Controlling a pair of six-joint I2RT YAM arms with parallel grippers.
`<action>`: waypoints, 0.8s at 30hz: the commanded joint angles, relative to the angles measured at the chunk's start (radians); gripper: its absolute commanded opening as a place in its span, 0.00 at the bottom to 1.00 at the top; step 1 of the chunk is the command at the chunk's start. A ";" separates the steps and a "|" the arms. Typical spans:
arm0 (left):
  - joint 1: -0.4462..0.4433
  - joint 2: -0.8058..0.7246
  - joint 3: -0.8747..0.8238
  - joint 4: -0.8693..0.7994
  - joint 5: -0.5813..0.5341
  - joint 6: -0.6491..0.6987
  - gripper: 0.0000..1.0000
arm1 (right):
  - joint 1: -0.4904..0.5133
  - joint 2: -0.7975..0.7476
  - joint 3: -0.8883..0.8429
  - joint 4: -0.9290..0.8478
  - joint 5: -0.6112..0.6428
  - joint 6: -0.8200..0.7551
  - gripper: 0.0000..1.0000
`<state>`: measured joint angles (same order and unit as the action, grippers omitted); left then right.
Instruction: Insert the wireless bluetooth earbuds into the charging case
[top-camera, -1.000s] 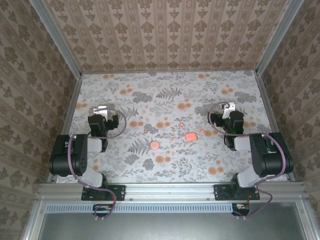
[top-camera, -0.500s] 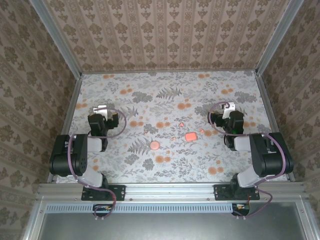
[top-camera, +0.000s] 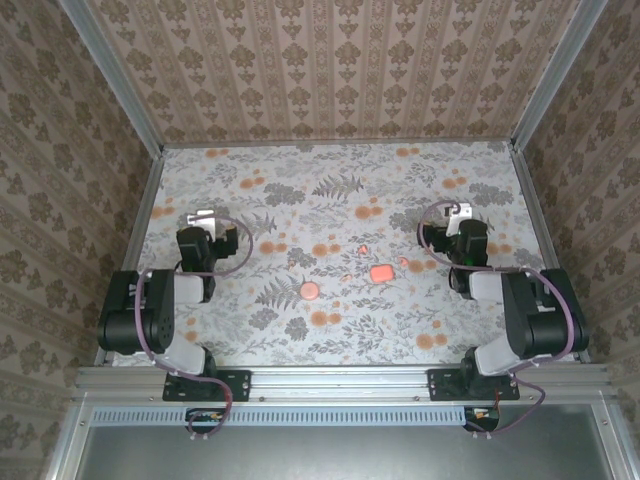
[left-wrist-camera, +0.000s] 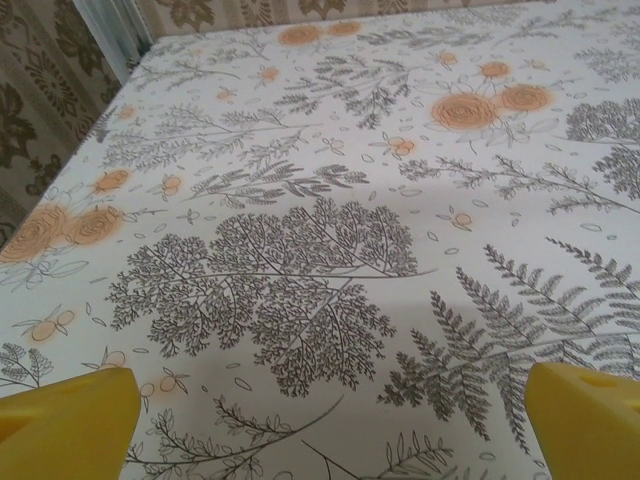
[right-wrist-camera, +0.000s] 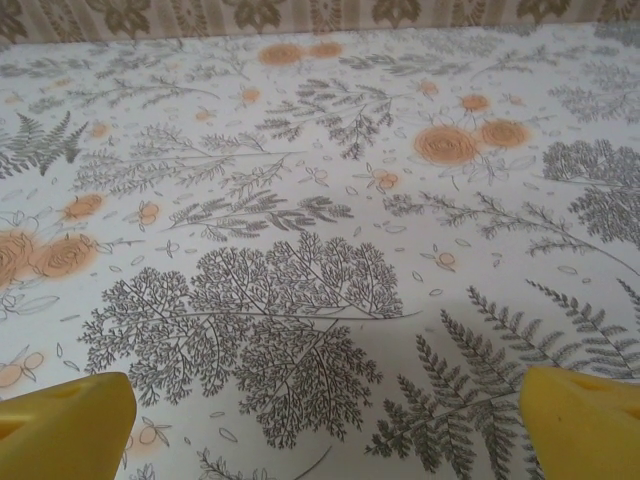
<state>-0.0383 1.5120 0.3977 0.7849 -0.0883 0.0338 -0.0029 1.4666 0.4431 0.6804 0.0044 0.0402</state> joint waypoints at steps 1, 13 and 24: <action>-0.019 -0.124 0.095 -0.201 0.036 0.045 0.98 | -0.002 -0.150 0.167 -0.367 0.069 0.068 1.00; -0.245 -0.282 0.502 -1.091 0.000 -0.083 0.85 | 0.170 -0.229 0.678 -1.479 -0.028 0.223 1.00; -0.663 -0.121 0.709 -1.549 0.030 -0.317 0.76 | 0.257 -0.315 0.618 -1.474 -0.179 0.430 1.00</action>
<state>-0.6331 1.3518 1.0698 -0.5705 -0.0734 -0.1486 0.2581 1.1923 1.0901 -0.7750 -0.1055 0.3935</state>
